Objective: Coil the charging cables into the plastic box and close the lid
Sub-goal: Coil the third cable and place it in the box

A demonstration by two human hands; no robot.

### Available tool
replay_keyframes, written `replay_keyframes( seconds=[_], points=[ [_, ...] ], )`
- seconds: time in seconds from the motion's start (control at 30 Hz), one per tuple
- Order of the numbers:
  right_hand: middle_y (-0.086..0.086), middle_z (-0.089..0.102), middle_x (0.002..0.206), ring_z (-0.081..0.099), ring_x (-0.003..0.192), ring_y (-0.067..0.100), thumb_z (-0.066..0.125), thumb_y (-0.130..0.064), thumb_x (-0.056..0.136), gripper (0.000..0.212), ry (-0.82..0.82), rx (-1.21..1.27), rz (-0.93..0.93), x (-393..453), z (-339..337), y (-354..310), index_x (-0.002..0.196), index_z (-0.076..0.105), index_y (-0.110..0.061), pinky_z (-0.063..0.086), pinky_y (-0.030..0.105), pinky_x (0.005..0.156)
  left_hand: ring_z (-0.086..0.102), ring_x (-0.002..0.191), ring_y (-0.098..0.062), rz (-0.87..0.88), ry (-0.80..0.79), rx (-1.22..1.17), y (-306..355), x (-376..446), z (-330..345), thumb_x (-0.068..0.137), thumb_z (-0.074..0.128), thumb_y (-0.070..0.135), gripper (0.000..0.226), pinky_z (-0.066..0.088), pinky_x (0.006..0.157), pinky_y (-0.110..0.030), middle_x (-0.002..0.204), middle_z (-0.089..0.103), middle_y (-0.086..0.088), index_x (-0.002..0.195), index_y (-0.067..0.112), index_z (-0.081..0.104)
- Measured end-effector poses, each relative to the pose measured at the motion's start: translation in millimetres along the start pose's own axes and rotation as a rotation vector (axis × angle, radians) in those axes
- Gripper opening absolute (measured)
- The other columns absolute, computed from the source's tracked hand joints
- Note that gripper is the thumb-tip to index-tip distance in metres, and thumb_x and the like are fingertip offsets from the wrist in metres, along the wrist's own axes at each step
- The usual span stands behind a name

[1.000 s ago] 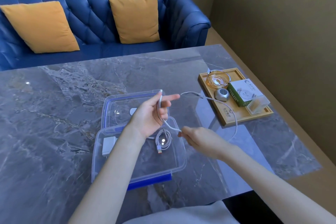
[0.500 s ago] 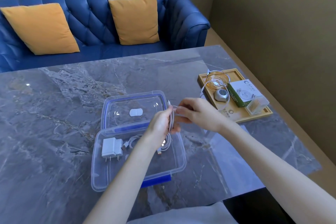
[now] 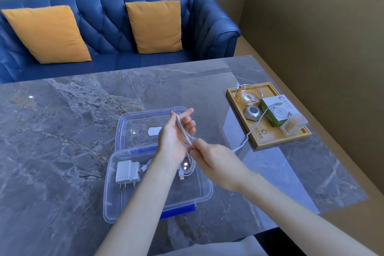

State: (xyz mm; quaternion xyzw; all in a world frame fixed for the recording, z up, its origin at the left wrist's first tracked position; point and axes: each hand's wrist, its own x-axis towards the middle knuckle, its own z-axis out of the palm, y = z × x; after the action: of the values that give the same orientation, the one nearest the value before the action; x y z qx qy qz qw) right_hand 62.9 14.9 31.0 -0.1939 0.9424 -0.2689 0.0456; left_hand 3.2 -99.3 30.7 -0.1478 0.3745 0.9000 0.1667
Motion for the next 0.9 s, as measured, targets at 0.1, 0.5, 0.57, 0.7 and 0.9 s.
replay_keyframes(
  seconds=[0.1,0.5,0.57,0.7,0.9],
  points=[
    [0.02,0.063,0.081,0.054,0.072,0.042,0.034,-0.029,0.099,0.03,-0.074,0.0,-0.022,-1.2,8.0,11.4,0.095,0.047,-0.002,0.044,0.045,0.065,0.033,0.025,-0.003,-0.046,-0.145,0.063,17.7,-7.5,-1.1,0.099,0.024,0.033,0.046,0.028,0.033,-0.011,0.031,0.036,0.007,0.113,0.0,0.053],
    [0.015,0.066,0.104,0.059,0.099,0.035,0.038,-0.031,0.096,0.024,-0.165,-0.388,0.066,39.6,-23.2,55.1,0.097,0.052,-0.012,0.03,0.031,0.067,0.027,0.027,-0.002,-0.282,-0.437,0.757,5.2,-40.1,-4.5,0.098,0.03,0.032,0.046,0.023,0.039,-0.015,0.04,0.054,0.002,0.104,0.0,0.063],
    [0.013,0.068,0.099,0.061,0.096,0.035,0.042,-0.039,0.093,0.033,-0.093,-0.454,0.078,44.7,-34.0,53.0,0.1,0.058,-0.011,0.032,0.031,0.064,0.028,0.029,-0.005,-0.274,-0.335,0.788,-6.2,-34.7,-6.5,0.098,0.03,0.033,0.046,0.024,0.042,-0.018,0.045,0.059,-0.001,0.107,0.0,0.06],
    [0.011,0.07,0.096,0.062,0.093,0.034,0.052,-0.033,0.086,0.025,-0.002,-0.548,0.095,47.5,-51.9,40.4,0.099,0.062,-0.013,0.03,0.029,0.062,0.03,0.026,-0.007,-0.222,-0.132,0.718,-23.9,-17.3,-2.8,0.099,0.027,0.032,0.043,0.02,0.035,-0.016,0.046,0.064,-0.003,0.099,0.002,0.057],
    [0.013,0.066,0.1,0.062,0.091,0.037,0.04,-0.026,0.094,0.025,0.027,-0.558,0.091,36.5,-46.7,19.2,0.096,0.055,-0.007,0.027,0.031,0.054,0.053,0.044,-0.009,-0.074,0.013,0.459,-33.5,6.8,13.0,0.1,0.028,0.028,0.046,0.035,0.052,-0.024,0.045,0.063,0.007,0.068,0.014,0.058]
  ],
)
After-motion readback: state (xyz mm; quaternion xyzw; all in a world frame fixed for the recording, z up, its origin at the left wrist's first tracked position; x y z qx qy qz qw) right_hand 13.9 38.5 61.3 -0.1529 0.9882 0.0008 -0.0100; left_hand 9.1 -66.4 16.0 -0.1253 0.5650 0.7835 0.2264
